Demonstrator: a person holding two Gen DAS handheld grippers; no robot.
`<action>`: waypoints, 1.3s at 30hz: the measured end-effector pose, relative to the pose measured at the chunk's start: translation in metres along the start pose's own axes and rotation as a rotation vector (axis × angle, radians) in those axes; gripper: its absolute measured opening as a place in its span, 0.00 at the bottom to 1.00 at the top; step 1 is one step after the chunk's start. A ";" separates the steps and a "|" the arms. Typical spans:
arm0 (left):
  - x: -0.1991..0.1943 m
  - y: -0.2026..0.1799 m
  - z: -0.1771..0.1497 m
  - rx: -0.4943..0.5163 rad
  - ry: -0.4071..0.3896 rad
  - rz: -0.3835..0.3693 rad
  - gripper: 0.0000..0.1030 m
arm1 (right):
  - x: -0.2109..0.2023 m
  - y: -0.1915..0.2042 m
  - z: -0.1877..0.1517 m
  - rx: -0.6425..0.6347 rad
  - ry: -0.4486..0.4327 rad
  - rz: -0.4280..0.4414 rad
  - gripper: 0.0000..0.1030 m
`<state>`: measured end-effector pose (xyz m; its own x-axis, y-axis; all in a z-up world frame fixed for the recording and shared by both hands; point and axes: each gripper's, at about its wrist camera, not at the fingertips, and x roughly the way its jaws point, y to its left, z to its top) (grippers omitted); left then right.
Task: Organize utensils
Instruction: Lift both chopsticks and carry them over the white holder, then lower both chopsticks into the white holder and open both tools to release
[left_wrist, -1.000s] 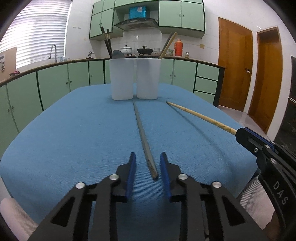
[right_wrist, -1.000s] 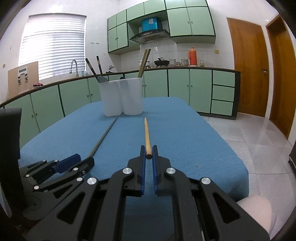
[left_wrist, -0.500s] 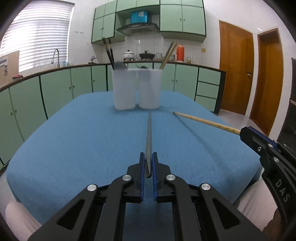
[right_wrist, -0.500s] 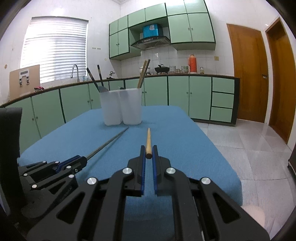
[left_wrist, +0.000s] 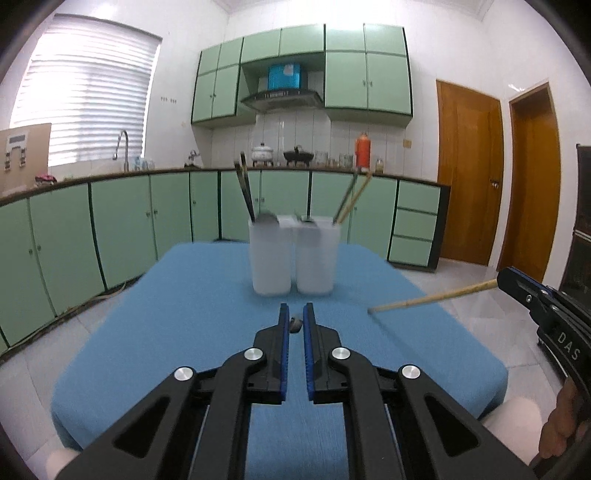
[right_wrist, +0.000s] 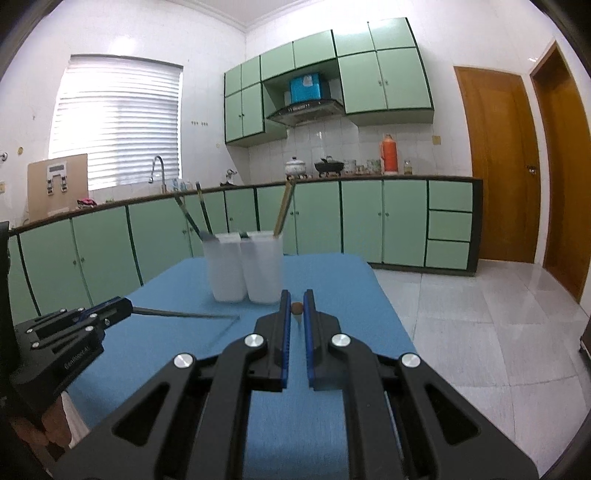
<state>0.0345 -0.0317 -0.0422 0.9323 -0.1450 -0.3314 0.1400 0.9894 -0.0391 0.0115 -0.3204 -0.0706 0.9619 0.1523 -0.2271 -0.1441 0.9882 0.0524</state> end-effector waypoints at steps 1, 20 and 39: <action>-0.002 0.001 0.005 0.002 -0.012 0.001 0.07 | -0.001 0.000 0.005 -0.005 -0.007 0.002 0.06; -0.015 0.024 0.092 -0.007 -0.145 -0.057 0.06 | 0.016 0.016 0.110 -0.082 -0.072 0.142 0.06; 0.006 0.032 0.203 0.013 -0.316 -0.095 0.06 | 0.057 0.016 0.220 -0.094 -0.111 0.224 0.06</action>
<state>0.1122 -0.0026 0.1457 0.9719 -0.2345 -0.0180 0.2336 0.9714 -0.0434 0.1150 -0.2994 0.1311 0.9225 0.3697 -0.1113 -0.3723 0.9281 -0.0026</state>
